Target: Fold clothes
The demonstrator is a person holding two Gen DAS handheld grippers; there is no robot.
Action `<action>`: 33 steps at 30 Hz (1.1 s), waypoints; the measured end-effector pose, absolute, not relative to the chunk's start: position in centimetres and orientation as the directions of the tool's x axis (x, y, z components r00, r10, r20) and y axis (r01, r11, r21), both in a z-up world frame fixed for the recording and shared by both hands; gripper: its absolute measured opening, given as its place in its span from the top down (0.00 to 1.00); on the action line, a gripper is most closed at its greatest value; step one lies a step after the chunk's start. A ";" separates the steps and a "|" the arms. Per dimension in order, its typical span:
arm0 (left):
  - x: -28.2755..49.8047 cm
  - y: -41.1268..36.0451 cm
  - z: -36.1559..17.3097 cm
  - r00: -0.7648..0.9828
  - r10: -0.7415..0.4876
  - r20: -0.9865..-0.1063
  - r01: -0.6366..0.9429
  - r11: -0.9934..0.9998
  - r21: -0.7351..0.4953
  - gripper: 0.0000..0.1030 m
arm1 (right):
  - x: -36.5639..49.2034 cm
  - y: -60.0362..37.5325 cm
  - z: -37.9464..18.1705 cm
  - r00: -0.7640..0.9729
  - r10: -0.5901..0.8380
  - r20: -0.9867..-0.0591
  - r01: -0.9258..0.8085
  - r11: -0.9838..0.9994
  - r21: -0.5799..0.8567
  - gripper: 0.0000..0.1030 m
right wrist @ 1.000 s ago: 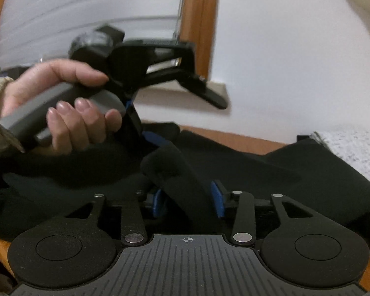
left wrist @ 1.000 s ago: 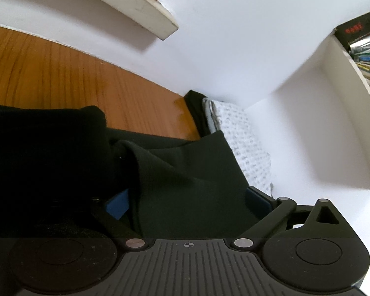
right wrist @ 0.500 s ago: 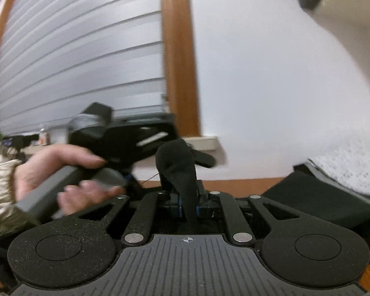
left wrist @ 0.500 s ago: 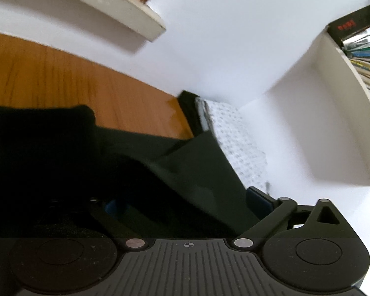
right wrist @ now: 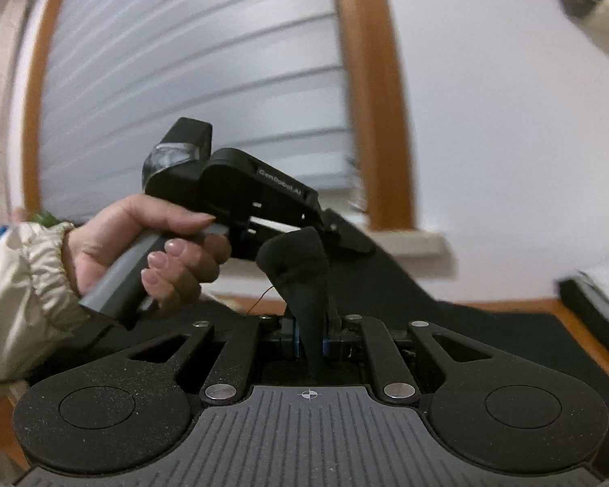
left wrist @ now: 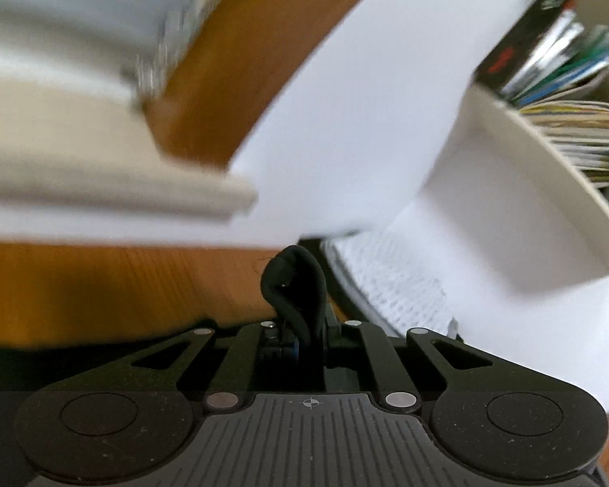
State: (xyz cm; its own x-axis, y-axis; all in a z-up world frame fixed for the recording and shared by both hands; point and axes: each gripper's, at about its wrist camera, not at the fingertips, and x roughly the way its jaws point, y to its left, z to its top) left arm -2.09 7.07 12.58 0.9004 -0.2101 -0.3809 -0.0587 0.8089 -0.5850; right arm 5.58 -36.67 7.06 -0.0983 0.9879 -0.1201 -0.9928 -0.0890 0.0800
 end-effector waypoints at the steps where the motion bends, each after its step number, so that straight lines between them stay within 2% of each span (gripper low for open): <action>1: -2.9 7.4 13.8 0.900 -0.212 -0.381 -0.053 0.814 -0.579 0.91 | 4.7 -36.2 8.0 -0.124 0.986 -0.107 -0.990 -0.115 0.086 0.91; 10: -10.3 7.8 27.8 0.939 -0.149 -0.310 -0.008 0.892 -0.453 0.91 | -0.7 -35.6 20.5 -0.260 0.962 0.081 -0.964 -0.263 0.035 0.91; 15: -13.1 7.9 32.6 0.958 -0.094 -0.272 -0.019 0.923 -0.383 0.91 | -3.4 -35.3 24.5 -0.333 0.936 0.118 -0.942 -0.335 -0.008 0.91; 18: -14.8 9.1 33.6 0.963 -0.055 -0.263 -0.046 0.930 -0.365 0.94 | -5.4 -34.0 25.9 -0.385 0.916 0.109 -0.922 -0.386 -0.013 0.91; 27: -20.7 14.9 33.5 0.964 0.047 -0.261 -0.143 0.921 -0.362 0.94 | -11.0 -31.0 27.9 -0.519 0.851 0.080 -0.854 -0.520 -0.013 0.91; 33: -25.6 18.7 31.8 0.961 0.108 -0.256 -0.203 0.901 -0.382 0.94 | -16.2 -28.6 28.0 -0.593 0.805 0.016 -0.805 -0.592 -0.049 0.91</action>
State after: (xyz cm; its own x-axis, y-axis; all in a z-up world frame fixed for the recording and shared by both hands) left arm -25.64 18.67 31.75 0.9605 0.1081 -0.2563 -0.2035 0.9014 -0.3823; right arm -16.19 -28.59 28.02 -0.5929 0.8051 0.0164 -0.8048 -0.5916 -0.0492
